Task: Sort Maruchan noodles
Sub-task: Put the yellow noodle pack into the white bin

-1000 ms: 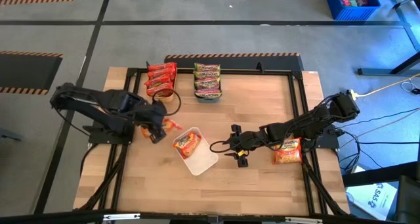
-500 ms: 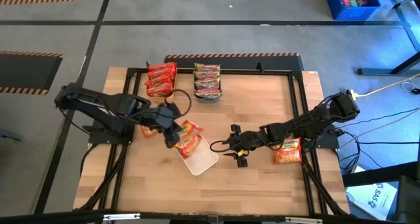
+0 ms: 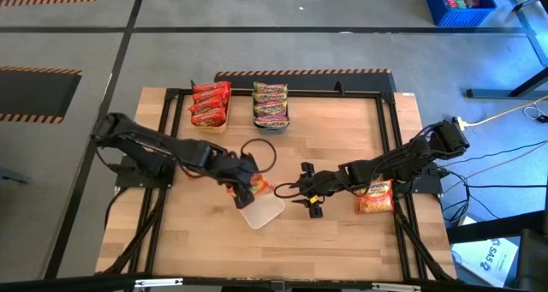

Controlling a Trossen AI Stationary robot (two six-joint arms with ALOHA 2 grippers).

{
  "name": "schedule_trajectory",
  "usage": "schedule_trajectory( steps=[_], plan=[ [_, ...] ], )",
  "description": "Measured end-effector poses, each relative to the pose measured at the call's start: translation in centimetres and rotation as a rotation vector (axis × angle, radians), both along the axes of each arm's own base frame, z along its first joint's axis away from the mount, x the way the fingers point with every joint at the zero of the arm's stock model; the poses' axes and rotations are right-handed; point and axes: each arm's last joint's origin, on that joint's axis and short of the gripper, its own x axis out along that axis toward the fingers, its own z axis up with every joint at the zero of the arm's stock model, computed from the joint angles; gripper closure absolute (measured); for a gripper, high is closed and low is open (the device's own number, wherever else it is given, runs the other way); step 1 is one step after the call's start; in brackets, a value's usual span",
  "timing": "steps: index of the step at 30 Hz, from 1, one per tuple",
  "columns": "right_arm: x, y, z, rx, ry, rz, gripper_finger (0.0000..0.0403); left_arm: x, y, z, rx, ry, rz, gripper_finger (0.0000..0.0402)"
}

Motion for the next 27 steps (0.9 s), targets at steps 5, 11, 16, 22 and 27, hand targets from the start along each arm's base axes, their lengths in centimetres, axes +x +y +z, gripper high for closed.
schedule_trajectory(
  steps=[5, 11, 16, 22, 27],
  plan=[
    [0.0, 0.0, 0.0, 0.006, 0.0, -0.006, 0.0192, 0.5, -0.6, -1.7, -0.041, 0.098, -0.009, 0.0402],
    [0.0, 0.0, 0.0, 0.019, -0.005, -0.035, 0.0192, -0.2, -0.4, -2.8, -0.036, 0.252, 0.044, 0.0402],
    [0.2, -0.1, 0.2, 0.018, -0.028, -0.05, 0.0192, -0.8, -0.3, -2.9, -0.032, 0.309, 0.072, 0.0402],
    [1.5, 0.5, -0.8, 0.044, -0.11, 0.004, 0.0192, -0.8, -0.3, -3.0, 0.013, 0.31, -0.012, 0.0402],
    [3.0, 0.9, -1.9, 0.031, -0.201, 0.035, 0.0192, -0.6, -0.6, -3.4, 0.028, 0.29, -0.043, 0.0402]
  ],
)
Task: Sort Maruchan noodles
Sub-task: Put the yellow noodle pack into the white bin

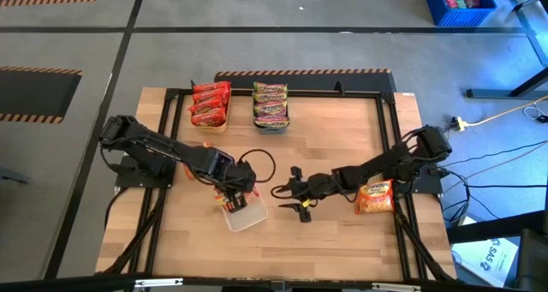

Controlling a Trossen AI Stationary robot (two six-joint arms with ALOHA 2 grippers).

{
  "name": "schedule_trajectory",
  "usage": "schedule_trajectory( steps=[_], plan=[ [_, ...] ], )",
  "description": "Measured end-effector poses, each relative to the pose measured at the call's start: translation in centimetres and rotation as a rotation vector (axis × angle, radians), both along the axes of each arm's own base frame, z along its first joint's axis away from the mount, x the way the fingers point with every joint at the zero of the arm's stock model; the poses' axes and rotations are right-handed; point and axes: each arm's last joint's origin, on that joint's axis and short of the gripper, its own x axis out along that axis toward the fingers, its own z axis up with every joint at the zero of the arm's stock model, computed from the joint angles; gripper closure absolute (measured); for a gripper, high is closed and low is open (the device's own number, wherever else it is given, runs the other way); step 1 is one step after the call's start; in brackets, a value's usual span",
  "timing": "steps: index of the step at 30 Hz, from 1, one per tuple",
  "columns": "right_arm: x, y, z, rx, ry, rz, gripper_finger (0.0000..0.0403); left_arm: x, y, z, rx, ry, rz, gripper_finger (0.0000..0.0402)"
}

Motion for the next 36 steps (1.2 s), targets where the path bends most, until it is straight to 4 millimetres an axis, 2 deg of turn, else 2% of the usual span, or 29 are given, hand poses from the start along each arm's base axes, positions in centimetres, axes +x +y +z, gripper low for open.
schedule_trajectory(
  steps=[9, 18, 23, 31, 33, 36],
  plan=[
    [3.0, 0.8, 1.0, -0.062, -0.088, 0.036, 0.0192, -0.6, -0.5, -2.3, 0.011, 0.018, -0.026, 0.0402],
    [5.4, 1.2, -0.1, -0.119, -0.089, 0.06, 0.0197, -0.4, -0.5, -2.7, 0.052, -0.025, -0.062, 0.0401],
    [6.3, 0.8, 0.0, -0.133, -0.077, 0.052, 0.0242, -0.4, -0.4, -2.7, 0.086, -0.038, -0.048, 0.0388],
    [6.1, 0.6, -0.3, -0.152, -0.027, 0.054, 0.0322, -0.3, -0.4, -1.9, 0.1, -0.032, -0.078, 0.031],
    [5.6, 0.5, 0.2, -0.172, 0.013, 0.063, 0.0335, -0.3, -0.6, -1.4, 0.082, -0.023, -0.093, 0.0294],
    [4.9, 0.3, 2.1, -0.176, 0.015, 0.066, 0.035, -1.1, -0.6, 0.1, 0.1, -0.005, -0.117, 0.0282]
  ],
)
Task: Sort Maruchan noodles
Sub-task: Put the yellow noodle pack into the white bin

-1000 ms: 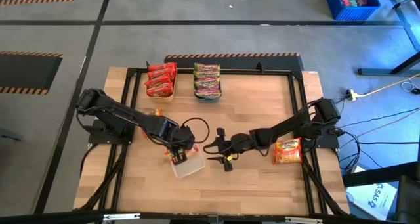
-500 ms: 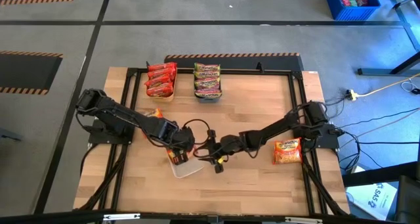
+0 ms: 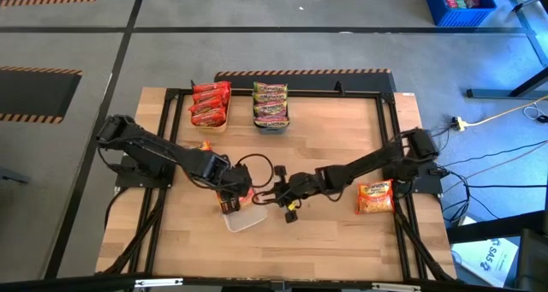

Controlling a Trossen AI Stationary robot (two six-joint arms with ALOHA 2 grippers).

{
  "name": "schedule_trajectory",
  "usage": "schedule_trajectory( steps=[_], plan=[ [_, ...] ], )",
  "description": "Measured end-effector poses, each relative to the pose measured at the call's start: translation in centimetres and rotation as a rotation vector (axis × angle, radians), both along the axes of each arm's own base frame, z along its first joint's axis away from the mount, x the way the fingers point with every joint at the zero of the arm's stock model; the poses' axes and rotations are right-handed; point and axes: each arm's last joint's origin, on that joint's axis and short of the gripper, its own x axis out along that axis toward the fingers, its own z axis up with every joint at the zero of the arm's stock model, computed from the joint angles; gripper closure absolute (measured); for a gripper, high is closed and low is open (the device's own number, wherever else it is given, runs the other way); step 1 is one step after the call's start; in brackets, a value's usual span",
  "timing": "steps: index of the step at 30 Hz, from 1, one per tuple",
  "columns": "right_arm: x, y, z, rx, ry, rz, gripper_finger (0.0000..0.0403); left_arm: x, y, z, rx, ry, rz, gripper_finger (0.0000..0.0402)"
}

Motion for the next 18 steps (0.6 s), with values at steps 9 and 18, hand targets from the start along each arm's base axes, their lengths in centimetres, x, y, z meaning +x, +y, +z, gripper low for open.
schedule_trajectory(
  steps=[9, 18],
  plan=[
    [-4.2, -1.0, 0.0, 0.036, 0.034, -0.023, 0.0373, -6.0, 1.5, 4.2, 0.251, -0.083, 0.151, 0.0276],
    [-6.0, -1.6, -2.5, 0.074, 0.088, -0.089, 0.0375, -11.0, 4.0, 2.1, 0.202, -0.12, 0.377, 0.0218]
  ],
)
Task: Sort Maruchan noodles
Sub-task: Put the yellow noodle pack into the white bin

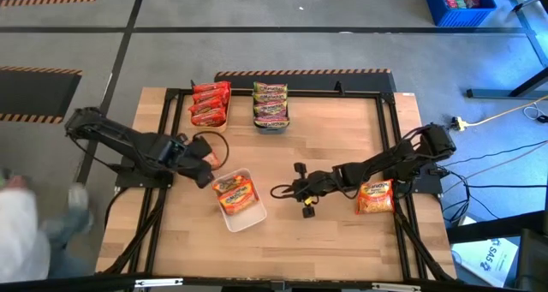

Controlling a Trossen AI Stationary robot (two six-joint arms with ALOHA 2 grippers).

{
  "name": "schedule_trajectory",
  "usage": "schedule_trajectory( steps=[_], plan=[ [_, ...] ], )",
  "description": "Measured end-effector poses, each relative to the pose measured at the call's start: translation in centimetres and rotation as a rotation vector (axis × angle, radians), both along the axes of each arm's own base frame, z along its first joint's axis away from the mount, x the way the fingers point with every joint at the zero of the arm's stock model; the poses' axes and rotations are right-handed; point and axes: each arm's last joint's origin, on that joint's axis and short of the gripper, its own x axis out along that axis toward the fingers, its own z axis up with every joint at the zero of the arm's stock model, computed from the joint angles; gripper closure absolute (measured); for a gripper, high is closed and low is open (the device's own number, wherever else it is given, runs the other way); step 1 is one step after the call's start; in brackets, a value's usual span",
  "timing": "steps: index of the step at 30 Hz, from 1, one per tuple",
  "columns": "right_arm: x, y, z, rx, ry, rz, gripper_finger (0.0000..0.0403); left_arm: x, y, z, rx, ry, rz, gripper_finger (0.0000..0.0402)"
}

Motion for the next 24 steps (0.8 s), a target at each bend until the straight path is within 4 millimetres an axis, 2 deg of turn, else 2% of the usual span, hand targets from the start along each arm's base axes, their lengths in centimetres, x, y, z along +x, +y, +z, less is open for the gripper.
schedule_trajectory(
  steps=[5, 10, 13, 24],
  plan=[
    [0.0, 0.0, 0.0, 0.003, -0.005, -0.006, 0.0375, -1.0, 1.5, -3.4, -0.036, 0.1, 0.095, 0.0166],
    [0.0, 0.0, 0.1, 0.005, -0.009, -0.006, 0.0375, -0.7, 2.2, -6.6, -0.091, 0.138, 0.094, 0.0131],
    [0.0, 0.0, 0.1, 0.005, -0.011, -0.006, 0.0375, -0.4, 2.3, -7.9, -0.097, 0.155, 0.082, 0.0127],
    [0.0, 0.0, 0.1, 0.005, -0.011, -0.006, 0.0375, 0.8, 3.1, -10.4, -0.058, 0.23, 0.062, 0.0131]
  ],
)
